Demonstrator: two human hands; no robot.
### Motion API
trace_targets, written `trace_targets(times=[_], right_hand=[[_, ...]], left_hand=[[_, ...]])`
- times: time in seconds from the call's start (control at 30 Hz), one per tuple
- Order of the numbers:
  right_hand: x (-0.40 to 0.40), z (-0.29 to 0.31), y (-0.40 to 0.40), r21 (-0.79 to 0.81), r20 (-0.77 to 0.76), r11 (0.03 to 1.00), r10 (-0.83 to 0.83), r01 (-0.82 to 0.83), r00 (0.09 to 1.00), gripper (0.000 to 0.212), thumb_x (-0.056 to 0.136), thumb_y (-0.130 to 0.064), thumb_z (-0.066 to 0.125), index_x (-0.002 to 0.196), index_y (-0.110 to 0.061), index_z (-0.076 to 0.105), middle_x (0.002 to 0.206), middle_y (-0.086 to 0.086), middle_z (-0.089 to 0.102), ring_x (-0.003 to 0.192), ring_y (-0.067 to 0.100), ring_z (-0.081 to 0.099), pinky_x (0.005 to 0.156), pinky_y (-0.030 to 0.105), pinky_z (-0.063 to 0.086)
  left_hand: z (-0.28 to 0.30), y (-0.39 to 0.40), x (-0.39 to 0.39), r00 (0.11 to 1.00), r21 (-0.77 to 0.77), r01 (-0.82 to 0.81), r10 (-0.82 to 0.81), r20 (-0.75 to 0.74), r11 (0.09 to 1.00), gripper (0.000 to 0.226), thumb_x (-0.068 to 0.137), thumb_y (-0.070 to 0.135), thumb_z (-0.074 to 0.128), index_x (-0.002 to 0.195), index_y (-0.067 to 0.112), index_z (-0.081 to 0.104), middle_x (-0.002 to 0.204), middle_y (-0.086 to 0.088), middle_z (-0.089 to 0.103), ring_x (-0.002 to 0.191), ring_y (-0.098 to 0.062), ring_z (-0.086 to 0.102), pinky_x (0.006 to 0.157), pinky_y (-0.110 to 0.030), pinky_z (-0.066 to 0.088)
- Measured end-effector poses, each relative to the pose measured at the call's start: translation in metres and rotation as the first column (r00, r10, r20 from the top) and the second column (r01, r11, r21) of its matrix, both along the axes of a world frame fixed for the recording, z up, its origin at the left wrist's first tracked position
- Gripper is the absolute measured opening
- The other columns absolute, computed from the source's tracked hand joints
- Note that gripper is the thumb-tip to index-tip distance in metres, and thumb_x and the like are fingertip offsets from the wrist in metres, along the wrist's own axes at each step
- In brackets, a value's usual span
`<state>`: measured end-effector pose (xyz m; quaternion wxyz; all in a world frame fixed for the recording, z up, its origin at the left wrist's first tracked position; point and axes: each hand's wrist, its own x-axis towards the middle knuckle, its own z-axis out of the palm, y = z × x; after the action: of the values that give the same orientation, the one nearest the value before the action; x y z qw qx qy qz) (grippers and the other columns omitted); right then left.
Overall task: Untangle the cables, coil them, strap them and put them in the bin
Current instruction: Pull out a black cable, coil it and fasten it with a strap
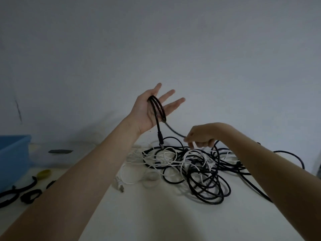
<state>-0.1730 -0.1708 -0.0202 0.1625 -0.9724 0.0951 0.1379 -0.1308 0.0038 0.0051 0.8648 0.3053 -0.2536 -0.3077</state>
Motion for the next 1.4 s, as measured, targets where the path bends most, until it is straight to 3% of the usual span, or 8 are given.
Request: trace_targets(times=[0.17,0.33,0.53,0.63,0.73,1.1,1.23,1.4], right_hand=[[-0.028,0.029,0.020,0.014,-0.069,0.964,0.266,-0.265,0.962,0.016,0.092,-0.019,0.056,0.081,-0.012,0.066,0.056,-0.005,0.038,0.044,0.007,0.029,0.039,0.015,0.027],[-0.033,0.061,0.030,0.045,0.293,0.911,0.380,-0.409,0.877,0.009,0.085,-0.014,0.066,0.082,-0.012,0.073,0.048,-0.006,0.043,0.042,0.006,0.033,0.042,0.016,0.035],[-0.022,0.043,0.008,0.224,0.508,0.903,0.212,-0.366,0.835,0.016,0.083,-0.023,0.069,0.085,-0.008,0.065,0.067,0.005,0.051,0.049,0.011,0.040,0.045,0.020,0.035],[-0.021,0.030,-0.003,0.410,0.474,0.836,0.147,-0.365,0.868,0.023,0.088,-0.021,0.061,0.110,-0.016,0.060,0.092,-0.005,0.062,0.054,0.011,0.041,0.046,0.018,0.034],[-0.020,0.020,-0.004,0.527,0.355,0.754,0.225,-0.393,0.907,0.030,0.086,-0.035,0.056,0.107,-0.013,0.062,0.065,-0.008,0.057,0.049,0.007,0.035,0.044,0.017,0.026],[0.006,-0.016,0.020,0.813,0.510,0.515,-0.404,-0.272,0.760,0.047,0.089,-0.048,0.052,0.063,-0.010,0.055,0.059,0.003,0.051,0.068,0.021,0.051,0.067,0.027,0.042],[0.005,-0.021,0.019,0.838,0.465,0.415,-0.204,-0.354,0.862,0.065,0.091,-0.061,0.037,0.086,0.001,0.055,0.068,0.013,0.066,0.062,0.030,0.063,0.062,0.037,0.056],[0.001,-0.025,0.012,0.923,0.382,0.140,-0.201,-0.359,0.902,0.041,0.094,-0.051,0.037,0.085,-0.016,0.057,0.064,-0.004,0.044,0.035,0.001,0.017,0.034,0.014,0.012]], left_hand=[[-0.018,-0.004,0.024,0.950,0.353,-0.312,0.294,0.106,0.882,0.055,0.098,0.042,0.043,0.148,0.026,0.026,0.152,0.006,0.031,0.124,-0.045,0.045,0.092,-0.059,0.037],[-0.040,-0.009,0.009,0.975,0.608,-0.022,-0.117,0.189,0.793,0.051,0.097,0.052,0.034,0.133,0.017,0.047,0.130,0.000,0.052,0.108,-0.044,0.059,0.097,-0.059,0.043],[-0.033,-0.005,-0.018,0.885,0.581,0.233,-0.418,0.206,0.780,0.074,0.077,0.071,0.040,0.120,0.015,0.064,0.116,-0.011,0.066,0.058,-0.019,0.069,0.040,-0.018,0.051],[-0.026,-0.003,-0.021,0.847,0.661,0.136,-0.432,0.309,0.738,0.048,0.077,0.044,0.052,0.105,0.008,0.067,0.090,-0.011,0.072,0.032,-0.003,0.049,0.026,-0.008,0.030],[-0.025,-0.001,-0.019,0.830,0.694,0.089,-0.438,0.346,0.715,0.026,0.085,0.022,0.049,0.095,0.008,0.068,0.075,-0.008,0.071,0.025,-0.001,0.040,0.026,-0.006,0.021],[-0.039,-0.017,-0.024,0.932,0.429,0.061,-0.206,0.299,0.901,0.026,0.065,0.042,0.064,0.064,0.017,0.071,0.059,0.002,0.066,0.027,0.000,0.036,0.031,-0.006,0.027],[-0.032,-0.010,-0.019,0.842,0.344,0.268,-0.392,0.370,0.900,0.042,0.082,0.048,0.057,0.114,0.023,0.068,0.086,0.001,0.074,0.031,0.002,0.044,0.031,-0.005,0.032],[-0.012,-0.010,-0.013,0.912,0.128,0.162,-0.198,0.358,0.978,0.049,0.096,0.040,0.035,0.142,0.023,0.036,0.127,-0.001,0.060,0.078,-0.013,0.071,0.055,-0.013,0.055]])
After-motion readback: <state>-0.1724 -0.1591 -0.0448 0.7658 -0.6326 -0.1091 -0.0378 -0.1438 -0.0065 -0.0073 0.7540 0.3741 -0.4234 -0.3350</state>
